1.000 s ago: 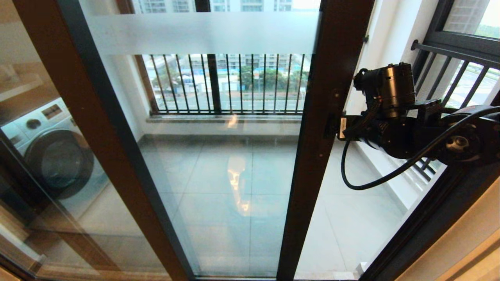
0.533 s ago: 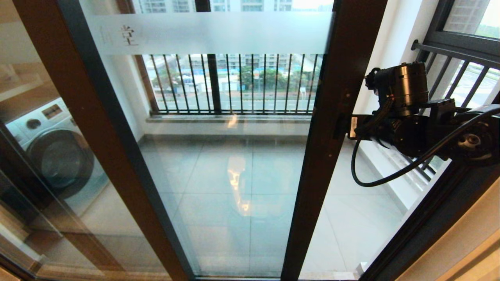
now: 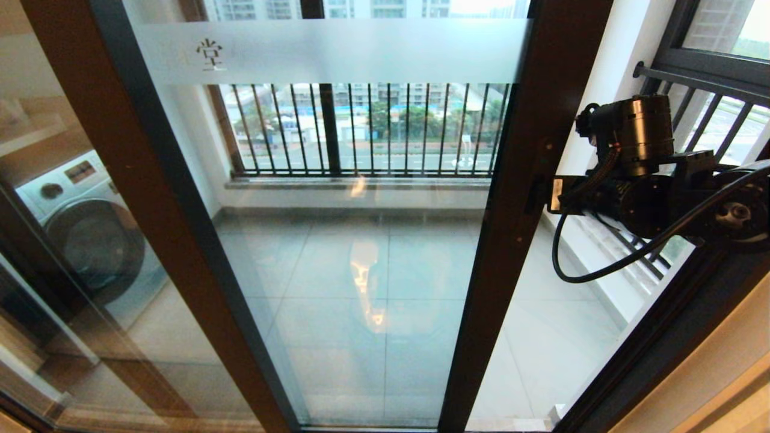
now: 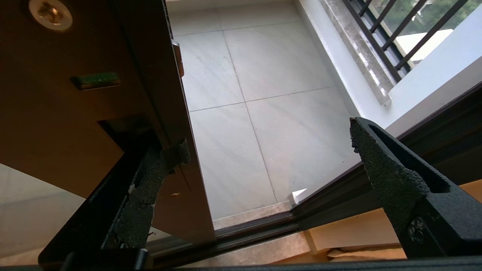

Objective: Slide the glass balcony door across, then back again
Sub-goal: Close the slid door

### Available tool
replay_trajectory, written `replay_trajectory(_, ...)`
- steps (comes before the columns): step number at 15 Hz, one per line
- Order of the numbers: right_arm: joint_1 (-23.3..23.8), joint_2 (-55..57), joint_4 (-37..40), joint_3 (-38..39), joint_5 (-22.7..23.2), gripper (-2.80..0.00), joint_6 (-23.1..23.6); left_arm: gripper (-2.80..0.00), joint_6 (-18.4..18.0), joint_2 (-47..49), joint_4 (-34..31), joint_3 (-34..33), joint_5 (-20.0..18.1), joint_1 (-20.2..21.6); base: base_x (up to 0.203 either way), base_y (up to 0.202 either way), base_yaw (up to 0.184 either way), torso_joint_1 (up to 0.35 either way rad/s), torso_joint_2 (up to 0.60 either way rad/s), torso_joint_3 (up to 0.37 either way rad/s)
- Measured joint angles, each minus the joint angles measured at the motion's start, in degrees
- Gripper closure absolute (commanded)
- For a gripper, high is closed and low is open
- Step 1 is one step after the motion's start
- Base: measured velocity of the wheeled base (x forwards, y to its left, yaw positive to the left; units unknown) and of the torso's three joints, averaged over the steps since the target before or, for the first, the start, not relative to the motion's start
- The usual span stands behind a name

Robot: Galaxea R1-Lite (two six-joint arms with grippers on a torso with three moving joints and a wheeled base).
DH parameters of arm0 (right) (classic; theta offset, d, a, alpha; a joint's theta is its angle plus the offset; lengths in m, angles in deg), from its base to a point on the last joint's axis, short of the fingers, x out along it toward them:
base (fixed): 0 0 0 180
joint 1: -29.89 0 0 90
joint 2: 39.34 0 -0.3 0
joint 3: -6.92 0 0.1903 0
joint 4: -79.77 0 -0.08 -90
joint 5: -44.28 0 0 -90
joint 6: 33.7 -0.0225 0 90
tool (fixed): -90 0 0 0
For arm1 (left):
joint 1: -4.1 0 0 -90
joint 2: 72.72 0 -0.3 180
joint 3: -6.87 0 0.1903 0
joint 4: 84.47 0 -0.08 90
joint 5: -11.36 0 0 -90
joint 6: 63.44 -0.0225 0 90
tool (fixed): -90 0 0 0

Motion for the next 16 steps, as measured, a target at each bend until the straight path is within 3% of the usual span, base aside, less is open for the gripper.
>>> replay_trajectory(16, 6.4, -0.7, 0.0, 0.9, 0.4, -2.8, 1.1, 0.0, 0.0, 0.0, 0.0, 0.0, 0.0, 0.0, 0.0, 0.0, 0.0, 0.0, 0.0, 0.0)
